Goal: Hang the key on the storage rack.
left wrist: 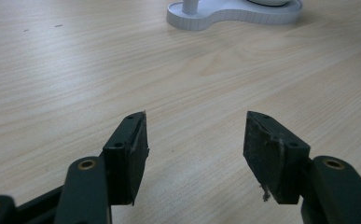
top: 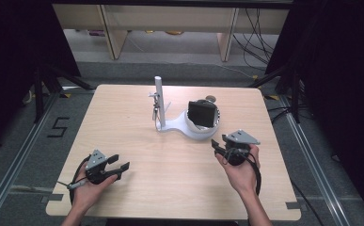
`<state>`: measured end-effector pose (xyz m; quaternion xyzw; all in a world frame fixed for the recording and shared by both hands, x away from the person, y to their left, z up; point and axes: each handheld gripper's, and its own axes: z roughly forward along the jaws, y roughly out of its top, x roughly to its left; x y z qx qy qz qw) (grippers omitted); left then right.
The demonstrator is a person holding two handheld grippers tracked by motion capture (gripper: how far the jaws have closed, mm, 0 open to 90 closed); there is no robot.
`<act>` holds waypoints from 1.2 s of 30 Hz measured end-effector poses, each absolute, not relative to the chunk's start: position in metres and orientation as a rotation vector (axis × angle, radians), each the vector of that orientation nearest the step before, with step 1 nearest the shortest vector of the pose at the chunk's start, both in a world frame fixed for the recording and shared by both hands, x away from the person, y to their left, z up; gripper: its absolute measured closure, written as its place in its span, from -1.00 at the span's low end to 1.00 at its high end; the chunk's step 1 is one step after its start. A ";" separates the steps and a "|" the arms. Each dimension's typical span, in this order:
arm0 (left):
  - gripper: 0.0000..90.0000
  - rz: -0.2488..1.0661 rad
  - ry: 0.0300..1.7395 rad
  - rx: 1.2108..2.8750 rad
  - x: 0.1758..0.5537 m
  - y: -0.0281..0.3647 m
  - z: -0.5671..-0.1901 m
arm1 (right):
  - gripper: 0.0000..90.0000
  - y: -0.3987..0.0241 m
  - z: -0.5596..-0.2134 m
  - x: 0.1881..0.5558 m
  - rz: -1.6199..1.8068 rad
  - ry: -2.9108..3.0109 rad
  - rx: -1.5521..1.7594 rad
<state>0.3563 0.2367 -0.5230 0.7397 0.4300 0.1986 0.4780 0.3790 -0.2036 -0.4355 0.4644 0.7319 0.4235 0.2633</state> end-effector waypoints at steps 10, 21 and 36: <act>-0.12 0.507 1.051 1.792 0.356 0.238 -0.522 | 0.18 -0.240 -0.470 0.350 1.176 1.895 1.366; -0.13 0.524 1.045 1.786 0.355 0.237 -0.523 | 0.17 -0.259 -0.498 0.332 1.156 1.874 1.324; -0.13 0.539 1.041 1.806 0.355 0.235 -0.523 | 0.15 -0.259 -0.509 0.325 1.160 1.823 1.285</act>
